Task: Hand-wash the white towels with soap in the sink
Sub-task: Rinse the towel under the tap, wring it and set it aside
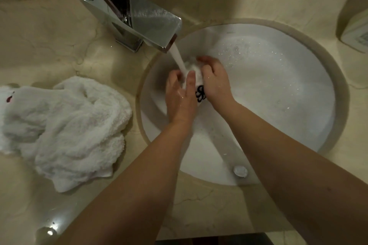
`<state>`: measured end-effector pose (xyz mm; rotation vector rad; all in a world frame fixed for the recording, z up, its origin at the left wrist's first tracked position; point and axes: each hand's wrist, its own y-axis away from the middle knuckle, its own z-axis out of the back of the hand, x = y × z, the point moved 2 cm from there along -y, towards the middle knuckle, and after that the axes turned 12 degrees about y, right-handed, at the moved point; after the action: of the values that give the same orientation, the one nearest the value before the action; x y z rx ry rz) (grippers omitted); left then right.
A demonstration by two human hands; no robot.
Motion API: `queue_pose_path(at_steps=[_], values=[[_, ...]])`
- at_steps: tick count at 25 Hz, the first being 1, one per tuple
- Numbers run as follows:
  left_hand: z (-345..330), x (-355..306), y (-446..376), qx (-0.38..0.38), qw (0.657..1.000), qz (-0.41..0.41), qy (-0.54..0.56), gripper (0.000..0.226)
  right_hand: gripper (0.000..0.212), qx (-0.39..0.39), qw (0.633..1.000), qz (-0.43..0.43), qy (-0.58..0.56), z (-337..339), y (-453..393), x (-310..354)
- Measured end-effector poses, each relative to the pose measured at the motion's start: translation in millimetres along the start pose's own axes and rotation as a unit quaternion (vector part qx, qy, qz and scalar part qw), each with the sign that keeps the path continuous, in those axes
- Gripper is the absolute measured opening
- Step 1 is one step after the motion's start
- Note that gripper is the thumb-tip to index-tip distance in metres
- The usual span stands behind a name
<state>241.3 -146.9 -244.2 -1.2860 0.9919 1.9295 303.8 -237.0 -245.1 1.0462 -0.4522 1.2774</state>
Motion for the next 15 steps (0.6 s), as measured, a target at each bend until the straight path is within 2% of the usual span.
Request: queue_pose_path(at_steps=[2, 6, 7, 9, 11, 13, 14, 15], values=[[-2.8, -0.4, -9.5, -0.005, 1.000, -0.004, 0.030, 0.050, 0.043, -0.009, 1.000, 0.021, -0.004, -3.4, 1.1, 1.0], [-7.5, 6.6, -25.4, -0.007, 0.995, -0.035, 0.090, 0.043, 0.041, -0.060, 0.987, 0.116, 0.089, -8.5, 2.6, -0.9], [-9.3, 12.7, -27.8, -0.003, 0.994, -0.023, 0.104, 0.044, 0.044, -0.061, 0.988, 0.114, 0.089, -10.3, 2.4, 1.6], [-14.8, 23.5, -26.5, -0.003, 0.995, -0.010, 0.103, 0.047, 0.053, -0.056, 0.993, 0.052, 0.085, -13.3, -0.7, 4.7], [-19.0, 19.9, -25.3, -0.019, 0.990, 0.017, 0.137, 0.039, 0.044, -0.052, 0.994, -0.006, 0.093, -16.1, -5.2, 3.3], [-16.8, 32.2, -27.8, 0.024, 0.992, -0.047, 0.116, 0.036, 0.031, -0.056, 0.994, -0.022, 0.093, -15.3, -8.8, -1.2], [-18.7, 34.1, -27.4, 0.056, 0.990, -0.031, 0.125, 0.043, 0.028, -0.059, 0.994, -0.029, 0.083, -14.6, -8.9, -4.0], [-22.0, 38.0, -28.2, 0.039, 0.994, -0.064, 0.084, 0.054, 0.029, -0.062, 0.995, -0.038, 0.065, -13.8, -7.8, -7.7]])
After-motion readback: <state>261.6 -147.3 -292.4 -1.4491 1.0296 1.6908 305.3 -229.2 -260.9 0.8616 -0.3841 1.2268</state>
